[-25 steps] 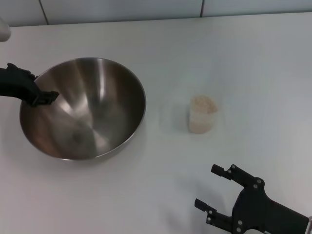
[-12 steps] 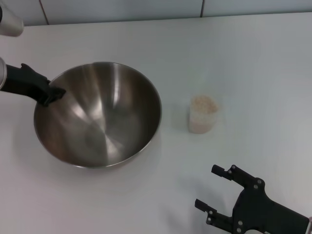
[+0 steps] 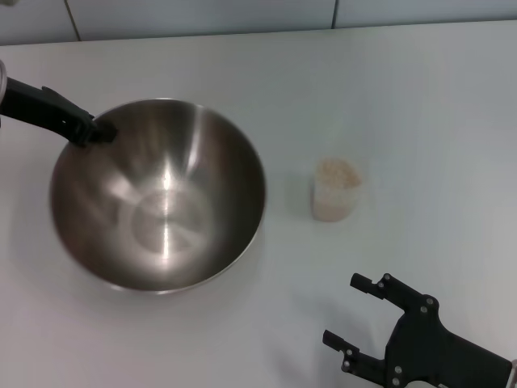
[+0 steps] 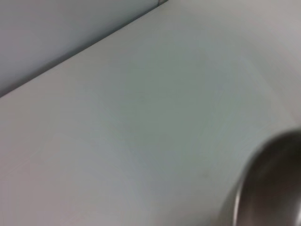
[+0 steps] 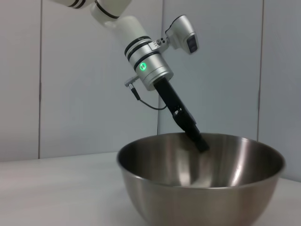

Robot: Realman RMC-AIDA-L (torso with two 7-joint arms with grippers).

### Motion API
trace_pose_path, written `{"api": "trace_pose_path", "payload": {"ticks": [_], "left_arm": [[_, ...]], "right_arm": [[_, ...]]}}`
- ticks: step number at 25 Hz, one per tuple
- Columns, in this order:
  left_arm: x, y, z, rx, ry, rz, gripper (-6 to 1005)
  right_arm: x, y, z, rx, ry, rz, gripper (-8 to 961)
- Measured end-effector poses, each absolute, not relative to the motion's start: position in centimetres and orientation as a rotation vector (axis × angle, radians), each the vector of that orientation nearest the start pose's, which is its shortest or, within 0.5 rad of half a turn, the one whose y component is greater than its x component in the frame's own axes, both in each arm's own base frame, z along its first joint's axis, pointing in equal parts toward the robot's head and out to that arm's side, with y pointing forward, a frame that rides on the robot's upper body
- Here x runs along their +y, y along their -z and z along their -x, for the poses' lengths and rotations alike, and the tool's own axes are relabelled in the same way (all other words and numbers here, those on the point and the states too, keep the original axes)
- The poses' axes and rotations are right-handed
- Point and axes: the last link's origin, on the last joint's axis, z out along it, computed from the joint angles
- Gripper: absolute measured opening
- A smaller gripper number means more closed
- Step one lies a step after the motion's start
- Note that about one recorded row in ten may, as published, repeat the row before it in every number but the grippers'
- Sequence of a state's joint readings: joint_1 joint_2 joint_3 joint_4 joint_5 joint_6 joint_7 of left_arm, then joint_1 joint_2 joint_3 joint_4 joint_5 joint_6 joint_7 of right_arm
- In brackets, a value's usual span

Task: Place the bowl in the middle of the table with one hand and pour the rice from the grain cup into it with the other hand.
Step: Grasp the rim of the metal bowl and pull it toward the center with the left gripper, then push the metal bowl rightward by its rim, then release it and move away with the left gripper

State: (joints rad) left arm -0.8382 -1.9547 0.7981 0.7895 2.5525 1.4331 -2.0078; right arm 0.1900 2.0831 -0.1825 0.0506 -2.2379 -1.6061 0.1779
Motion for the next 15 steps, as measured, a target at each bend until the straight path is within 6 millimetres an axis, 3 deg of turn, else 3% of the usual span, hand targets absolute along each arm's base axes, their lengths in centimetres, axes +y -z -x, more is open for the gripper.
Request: {"api": "trace_pose_path", "payload": {"ticks": [8, 15], "left_arm": [[42.4, -5.9, 21.5, -0.927, -0.082, 2.701, 45], [42.1, -4.6, 21.1, -0.922, -0.069, 2.729, 42]], "right_arm": [[15.7, 8.6, -31.5, 0.238, -0.888, 2.397, 772], [15.8, 8.6, -31.5, 0.234, -0.889, 2.399, 772]]}}
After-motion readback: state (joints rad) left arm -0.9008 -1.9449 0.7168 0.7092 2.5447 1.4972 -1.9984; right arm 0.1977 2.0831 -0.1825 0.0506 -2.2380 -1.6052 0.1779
